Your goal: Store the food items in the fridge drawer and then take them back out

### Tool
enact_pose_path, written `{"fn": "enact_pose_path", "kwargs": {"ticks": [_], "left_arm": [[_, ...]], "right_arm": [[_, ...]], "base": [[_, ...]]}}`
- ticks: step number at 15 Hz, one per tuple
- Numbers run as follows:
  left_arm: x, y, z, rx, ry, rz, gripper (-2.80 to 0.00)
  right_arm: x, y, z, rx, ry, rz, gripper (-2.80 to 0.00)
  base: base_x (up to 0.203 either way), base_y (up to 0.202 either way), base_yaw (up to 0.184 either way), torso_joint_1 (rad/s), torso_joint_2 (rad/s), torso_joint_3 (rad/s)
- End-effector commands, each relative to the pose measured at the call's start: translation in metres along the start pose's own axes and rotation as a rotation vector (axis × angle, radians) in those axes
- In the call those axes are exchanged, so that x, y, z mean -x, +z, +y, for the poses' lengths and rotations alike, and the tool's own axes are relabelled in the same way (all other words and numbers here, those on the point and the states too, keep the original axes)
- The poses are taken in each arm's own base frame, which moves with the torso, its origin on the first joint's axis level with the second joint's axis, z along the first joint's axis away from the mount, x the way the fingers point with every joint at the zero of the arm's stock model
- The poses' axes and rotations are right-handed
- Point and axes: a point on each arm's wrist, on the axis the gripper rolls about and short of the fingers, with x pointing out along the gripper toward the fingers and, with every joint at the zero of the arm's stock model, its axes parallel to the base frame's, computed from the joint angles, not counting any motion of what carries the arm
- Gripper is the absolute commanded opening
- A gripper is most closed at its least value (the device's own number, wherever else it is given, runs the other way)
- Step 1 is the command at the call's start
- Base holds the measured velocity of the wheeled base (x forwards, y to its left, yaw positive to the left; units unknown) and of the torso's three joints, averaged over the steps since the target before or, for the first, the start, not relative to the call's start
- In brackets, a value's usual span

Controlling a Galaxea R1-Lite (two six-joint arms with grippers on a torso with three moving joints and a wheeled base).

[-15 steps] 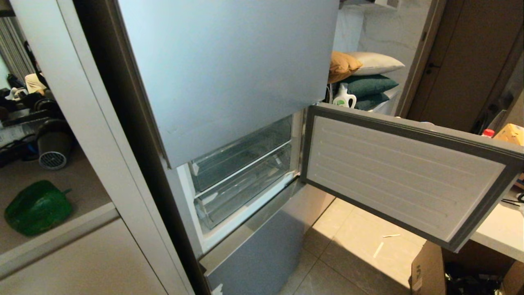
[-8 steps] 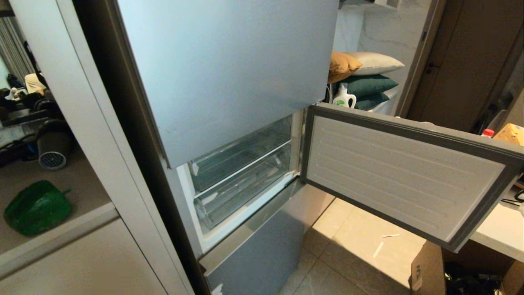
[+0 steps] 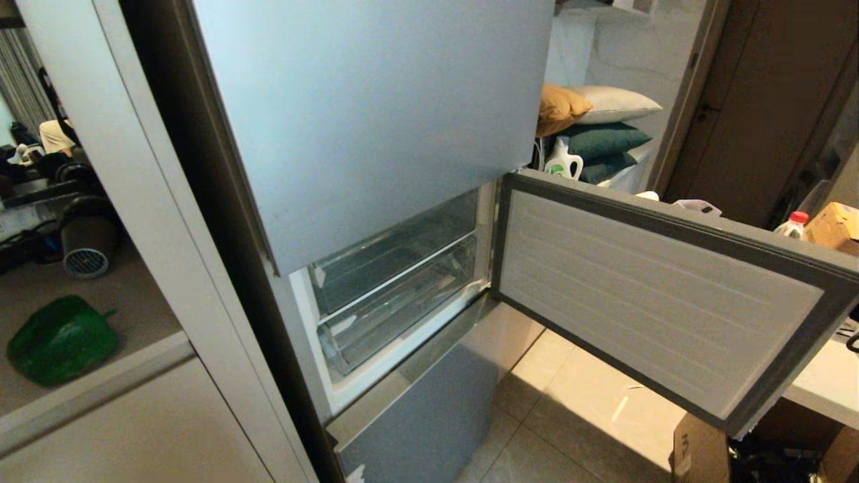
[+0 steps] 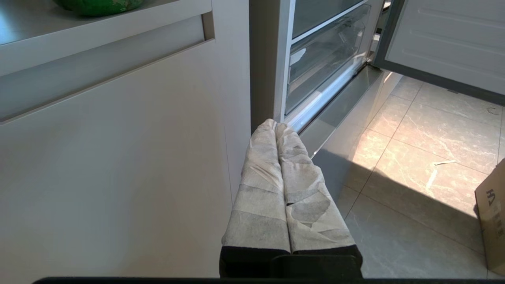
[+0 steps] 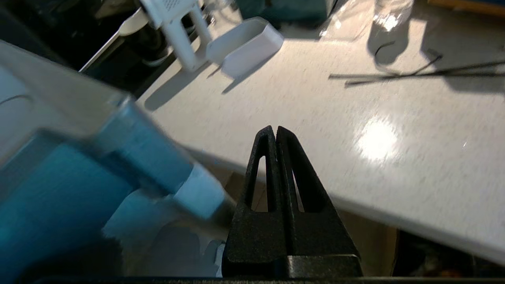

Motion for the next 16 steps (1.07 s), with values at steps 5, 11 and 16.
{"fn": "enact_pose_path", "kwargs": {"ticks": [5, 11, 16], "left_arm": [[0.000, 0.000, 0.000, 0.000, 0.000, 0.001, -2.80], [0.000, 0.000, 0.000, 0.000, 0.000, 0.001, -2.80], [0.000, 0.000, 0.000, 0.000, 0.000, 0.001, -2.80]], "right_arm": [[0.065, -0.017, 0.049, 0.107, 0.056, 0.032, -2.80], [0.115, -0.051, 0.106, 0.244, 0.250, 0.036, -2.80], [0.145, -0.066, 0.137, 0.290, 0.391, 0.032, -2.80]], "base": [[0.000, 0.000, 0.000, 0.000, 0.00, 0.000], [0.000, 0.000, 0.000, 0.000, 0.00, 0.000], [0.000, 0.000, 0.000, 0.000, 0.00, 0.000]]}}
